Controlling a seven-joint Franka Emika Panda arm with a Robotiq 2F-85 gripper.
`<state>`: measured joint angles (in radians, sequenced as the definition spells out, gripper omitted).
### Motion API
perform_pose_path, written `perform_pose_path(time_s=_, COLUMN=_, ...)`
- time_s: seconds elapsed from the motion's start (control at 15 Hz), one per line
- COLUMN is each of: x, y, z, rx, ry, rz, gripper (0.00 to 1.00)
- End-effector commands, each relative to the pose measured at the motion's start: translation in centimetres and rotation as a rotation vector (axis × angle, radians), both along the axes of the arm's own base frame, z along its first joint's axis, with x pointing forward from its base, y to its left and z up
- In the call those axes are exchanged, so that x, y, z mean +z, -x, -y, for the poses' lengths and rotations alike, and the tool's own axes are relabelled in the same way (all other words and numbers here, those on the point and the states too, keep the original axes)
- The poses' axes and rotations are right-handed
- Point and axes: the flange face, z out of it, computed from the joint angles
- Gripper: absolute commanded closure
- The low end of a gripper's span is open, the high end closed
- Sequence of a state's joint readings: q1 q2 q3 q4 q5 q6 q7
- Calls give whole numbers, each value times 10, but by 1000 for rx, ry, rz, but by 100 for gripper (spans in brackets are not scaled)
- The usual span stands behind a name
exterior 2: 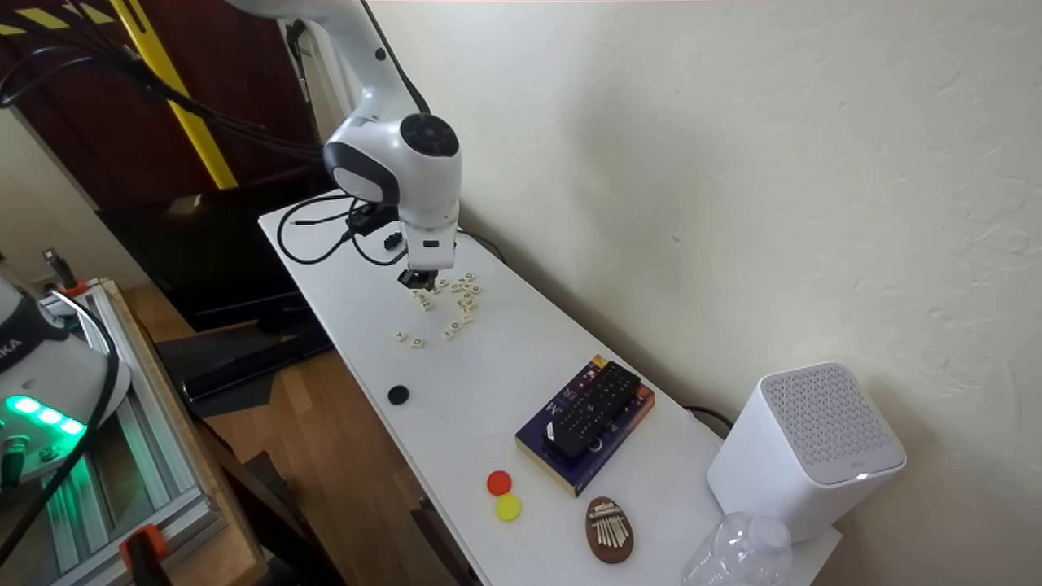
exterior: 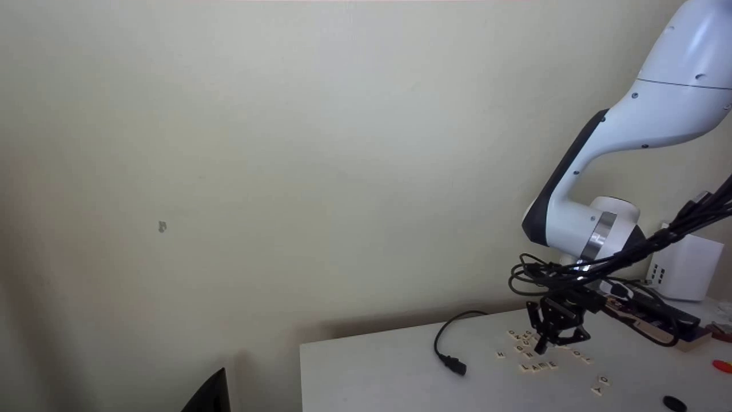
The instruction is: Arrange the letter tiles
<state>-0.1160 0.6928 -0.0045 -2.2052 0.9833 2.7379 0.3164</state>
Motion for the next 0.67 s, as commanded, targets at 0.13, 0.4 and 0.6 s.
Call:
perform_pose_path(time_s=0.13, x=7, y=12, z=-4, rx=237, ry=1, rz=56, gripper=100)
perform_pose_path(time_s=0.4, x=3, y=15, z=-3, rx=377, ry=36, rz=83, gripper=100)
perform_pose_path(time_s=0.6, x=0, y=18, z=-1, rx=456, ry=53, rz=98, gripper=100)
